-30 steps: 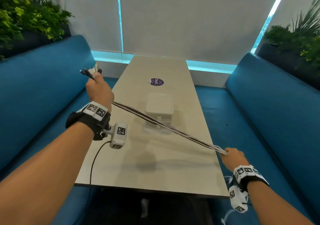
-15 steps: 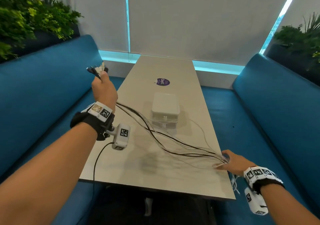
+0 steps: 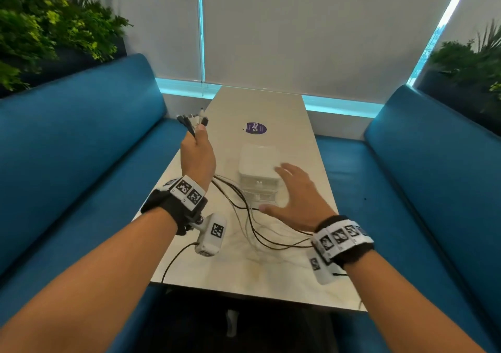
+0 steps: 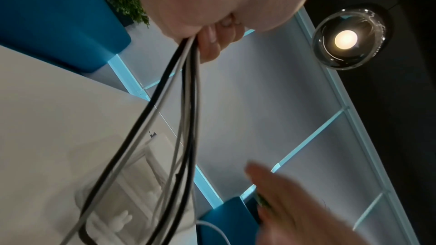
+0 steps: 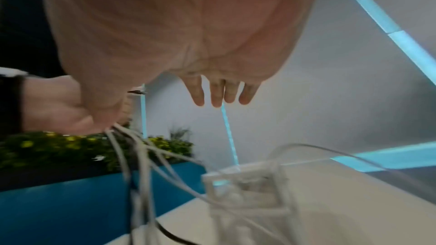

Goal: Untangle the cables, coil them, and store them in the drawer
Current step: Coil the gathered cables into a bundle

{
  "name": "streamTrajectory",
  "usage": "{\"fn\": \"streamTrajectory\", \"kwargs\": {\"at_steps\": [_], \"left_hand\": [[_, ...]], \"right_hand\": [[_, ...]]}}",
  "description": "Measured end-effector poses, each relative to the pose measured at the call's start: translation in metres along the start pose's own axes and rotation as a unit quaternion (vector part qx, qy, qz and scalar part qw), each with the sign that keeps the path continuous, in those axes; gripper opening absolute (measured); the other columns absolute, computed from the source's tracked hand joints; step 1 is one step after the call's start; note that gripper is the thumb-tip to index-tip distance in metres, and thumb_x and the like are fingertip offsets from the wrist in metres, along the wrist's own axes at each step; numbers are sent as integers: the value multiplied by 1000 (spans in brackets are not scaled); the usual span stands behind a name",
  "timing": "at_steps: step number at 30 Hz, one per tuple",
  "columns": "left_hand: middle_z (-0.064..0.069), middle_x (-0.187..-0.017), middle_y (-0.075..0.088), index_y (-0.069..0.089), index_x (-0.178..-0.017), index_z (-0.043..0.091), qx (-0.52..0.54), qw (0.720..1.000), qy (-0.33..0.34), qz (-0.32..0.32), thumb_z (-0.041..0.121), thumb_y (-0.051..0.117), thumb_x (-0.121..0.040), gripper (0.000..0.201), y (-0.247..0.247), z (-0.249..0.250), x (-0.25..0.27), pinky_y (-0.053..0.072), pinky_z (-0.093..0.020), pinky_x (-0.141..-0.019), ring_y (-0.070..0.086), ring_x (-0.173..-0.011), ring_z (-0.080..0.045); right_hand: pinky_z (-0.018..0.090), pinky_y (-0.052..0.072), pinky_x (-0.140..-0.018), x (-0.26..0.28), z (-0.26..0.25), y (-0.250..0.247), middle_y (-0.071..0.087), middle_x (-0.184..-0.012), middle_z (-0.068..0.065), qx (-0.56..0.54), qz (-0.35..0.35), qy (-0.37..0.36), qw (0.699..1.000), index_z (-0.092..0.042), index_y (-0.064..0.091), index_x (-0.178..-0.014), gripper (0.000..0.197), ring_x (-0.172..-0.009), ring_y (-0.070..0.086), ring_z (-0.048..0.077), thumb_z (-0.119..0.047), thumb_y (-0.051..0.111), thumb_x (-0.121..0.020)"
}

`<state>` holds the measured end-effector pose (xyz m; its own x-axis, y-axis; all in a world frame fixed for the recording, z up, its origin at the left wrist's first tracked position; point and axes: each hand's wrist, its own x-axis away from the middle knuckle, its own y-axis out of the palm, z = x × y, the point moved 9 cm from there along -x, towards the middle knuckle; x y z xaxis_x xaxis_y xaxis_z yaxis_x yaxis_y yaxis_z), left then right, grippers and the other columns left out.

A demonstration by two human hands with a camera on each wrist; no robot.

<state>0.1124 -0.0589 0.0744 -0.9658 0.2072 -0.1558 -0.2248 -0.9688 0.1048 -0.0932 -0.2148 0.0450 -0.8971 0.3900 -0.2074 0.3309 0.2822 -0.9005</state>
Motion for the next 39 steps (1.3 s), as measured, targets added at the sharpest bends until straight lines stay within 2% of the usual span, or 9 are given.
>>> {"fn": "streamTrajectory", "kwargs": {"at_steps": [4, 8, 11, 14, 20, 25, 31, 35, 39], "left_hand": [[7, -55, 41, 48, -72, 26, -5, 999, 18, -33, 51, 41, -95, 35, 10, 2, 21, 38, -43, -60, 40, -55, -21], [8, -53, 34, 45, -76, 24, 31, 998, 11, -57, 42, 41, -102, 31, 8, 9, 27, 31, -34, -51, 31, -47, -15], [6, -55, 39, 49, -89, 16, 69, 997, -13, -37, 34, 39, -107, 27, -12, 8, 17, 41, -33, -52, 40, -46, -14], [4, -57, 45, 52, -96, 18, 110, 991, -62, -34, 32, 39, -107, 23, -20, -16, 12, 50, -35, -58, 47, -48, -14], [5, -60, 25, 48, -86, 22, 121, 980, -135, -77, 31, 39, -107, 25, -11, -40, 16, 20, -27, -47, 21, -48, -9], [5, -57, 26, 42, -78, 21, 47, 991, -112, -60, 27, 40, -105, 29, -31, -46, -5, 19, -23, -44, 21, -44, -9], [4, -57, 31, 41, -71, 22, -83, 987, -66, -118, 35, 41, -100, 32, -42, -54, -10, 24, -31, -52, 26, -50, -15], [4, -55, 34, 41, -72, 20, -155, 970, -29, -187, 42, 41, -99, 35, -30, -57, 6, 27, -38, -56, 28, -49, -18], [4, -64, 50, 63, -100, 4, -292, 925, 49, -238, 37, 37, -107, 42, -9, -49, 27, 33, -33, -57, 42, -53, -15]], "right_hand": [[38, 32, -115, -33, -85, 34, 40, -154, -2, -60, -70, -80, 993, -26, 31, -151, 93, -139, 38, 17, -69, 66, -76], [41, 55, -86, -48, -103, 71, 74, -103, 0, -136, -127, -65, 980, -17, 59, -112, 24, -93, 70, 18, -35, 56, -96], [43, 57, -62, -47, -93, 77, 66, -76, 10, -172, -121, -37, 977, -11, 52, -90, 31, -62, 68, 24, -37, 40, -102], [42, 47, -58, -42, -82, 80, 57, -71, 9, -133, -109, -46, 984, -14, 45, -85, 34, -63, 58, 29, -42, 40, -103], [45, 44, -66, -31, -75, 85, 58, -74, 11, -109, -119, -60, 985, -22, 39, -79, 35, -67, 54, 29, -47, 35, -104], [37, 46, -73, -24, -82, 81, 61, -81, 0, -153, -159, -39, 975, -21, 59, -89, 38, -73, 55, 17, -46, 35, -104], [24, 48, -55, -15, -69, 89, 49, -71, -3, -260, -267, 30, 927, -13, 62, -94, 32, -55, 45, 13, -36, 42, -103], [27, 45, -58, -15, -53, 85, 52, -73, -6, -195, -260, 25, 945, -19, 62, -90, 33, -59, 46, 14, -42, 42, -102], [24, 38, -61, -28, -51, 73, 53, -75, -7, -105, -237, -4, 966, -17, 61, -91, 35, -61, 47, 10, -41, 38, -104]]}}
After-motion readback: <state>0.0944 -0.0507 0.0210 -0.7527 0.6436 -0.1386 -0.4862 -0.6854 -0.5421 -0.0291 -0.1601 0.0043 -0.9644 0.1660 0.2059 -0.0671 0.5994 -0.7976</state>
